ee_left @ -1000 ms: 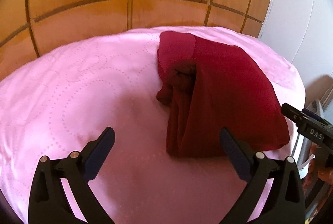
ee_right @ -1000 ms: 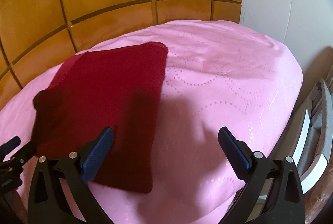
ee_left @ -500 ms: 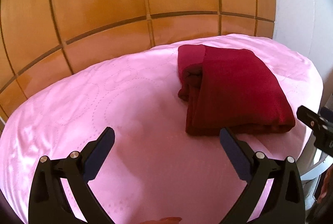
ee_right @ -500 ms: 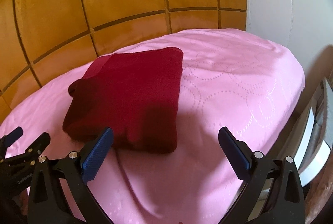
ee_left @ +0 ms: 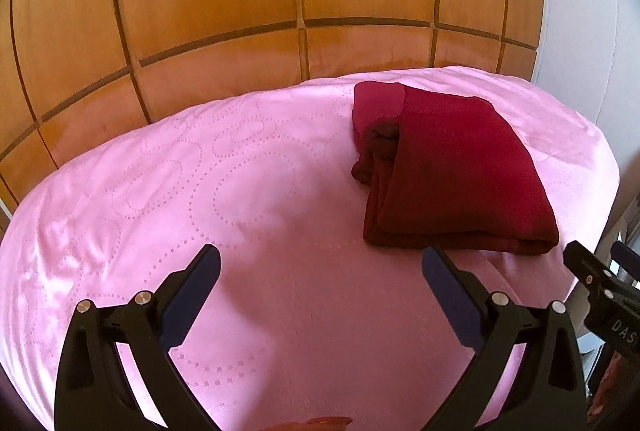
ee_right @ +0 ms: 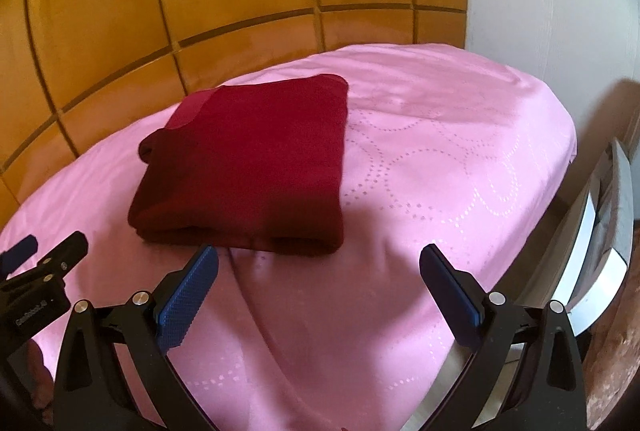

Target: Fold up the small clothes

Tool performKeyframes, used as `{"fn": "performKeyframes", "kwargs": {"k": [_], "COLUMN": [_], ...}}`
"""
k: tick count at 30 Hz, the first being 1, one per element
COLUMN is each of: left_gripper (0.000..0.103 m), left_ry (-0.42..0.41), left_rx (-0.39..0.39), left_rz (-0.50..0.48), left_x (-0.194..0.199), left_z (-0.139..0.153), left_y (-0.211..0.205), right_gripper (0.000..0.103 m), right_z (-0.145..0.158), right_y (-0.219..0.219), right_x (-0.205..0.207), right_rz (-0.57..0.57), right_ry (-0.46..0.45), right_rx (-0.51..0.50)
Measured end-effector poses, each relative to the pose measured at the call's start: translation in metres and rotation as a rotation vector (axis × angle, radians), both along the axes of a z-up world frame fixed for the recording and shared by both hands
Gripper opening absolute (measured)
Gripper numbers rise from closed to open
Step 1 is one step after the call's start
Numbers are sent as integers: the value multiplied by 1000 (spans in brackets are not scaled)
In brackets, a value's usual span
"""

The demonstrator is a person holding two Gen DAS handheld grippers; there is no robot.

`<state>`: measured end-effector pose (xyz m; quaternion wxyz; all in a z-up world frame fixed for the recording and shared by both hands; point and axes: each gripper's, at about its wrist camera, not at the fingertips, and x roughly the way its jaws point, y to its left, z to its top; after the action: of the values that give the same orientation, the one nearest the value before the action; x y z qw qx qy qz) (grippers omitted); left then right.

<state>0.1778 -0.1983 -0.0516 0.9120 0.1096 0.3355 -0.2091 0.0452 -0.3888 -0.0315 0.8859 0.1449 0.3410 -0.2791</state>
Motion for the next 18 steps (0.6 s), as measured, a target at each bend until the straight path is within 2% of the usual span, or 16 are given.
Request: {"fn": "performKeyframes", "kwargs": {"k": [18], "left_gripper": [101], "left_ry": [16], "left_rx": [-10], "left_rz": [-2], "left_x": [-2], "left_z": [-1], "left_y": [3], "right_gripper": [99], "right_z": [3], "right_y": [0], "right_x": [1], "right_rz": [8], "right_ry": [-9], "right_rx": [-15]}}
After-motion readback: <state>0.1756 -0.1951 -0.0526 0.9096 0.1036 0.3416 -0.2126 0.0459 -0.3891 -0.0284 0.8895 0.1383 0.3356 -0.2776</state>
